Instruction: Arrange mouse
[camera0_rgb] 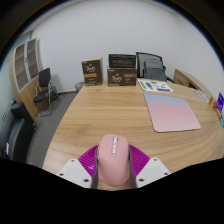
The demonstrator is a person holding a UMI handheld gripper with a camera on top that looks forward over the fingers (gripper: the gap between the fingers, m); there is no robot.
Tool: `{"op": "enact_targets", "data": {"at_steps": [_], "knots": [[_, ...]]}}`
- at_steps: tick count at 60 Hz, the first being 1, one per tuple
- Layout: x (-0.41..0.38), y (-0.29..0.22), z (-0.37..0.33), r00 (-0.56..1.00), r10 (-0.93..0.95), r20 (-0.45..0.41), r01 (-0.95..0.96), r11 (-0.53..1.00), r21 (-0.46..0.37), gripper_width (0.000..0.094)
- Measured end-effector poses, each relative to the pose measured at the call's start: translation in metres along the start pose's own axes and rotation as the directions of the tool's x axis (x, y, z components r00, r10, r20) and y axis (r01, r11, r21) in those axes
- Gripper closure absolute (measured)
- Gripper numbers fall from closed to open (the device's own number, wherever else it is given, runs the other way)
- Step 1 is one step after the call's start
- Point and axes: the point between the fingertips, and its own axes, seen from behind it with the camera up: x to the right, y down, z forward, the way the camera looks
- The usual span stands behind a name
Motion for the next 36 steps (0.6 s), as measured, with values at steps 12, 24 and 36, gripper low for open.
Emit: {"op": "enact_targets", "data": {"at_steps": [12, 24, 36], "knots": [[0.035, -0.065, -0.03, 0.999, 0.011, -0.033, -0.008, 0.996, 0.09, 0.0503], [0.152, -0.126, -0.002, 0.994, -0.031, -0.105, 0.043, 0.993, 0.111, 0.0505], [0.236, -0.133, 0.066, 0.997, -0.012, -0.081, 0.015, 0.999, 0.041, 0.0505]]}}
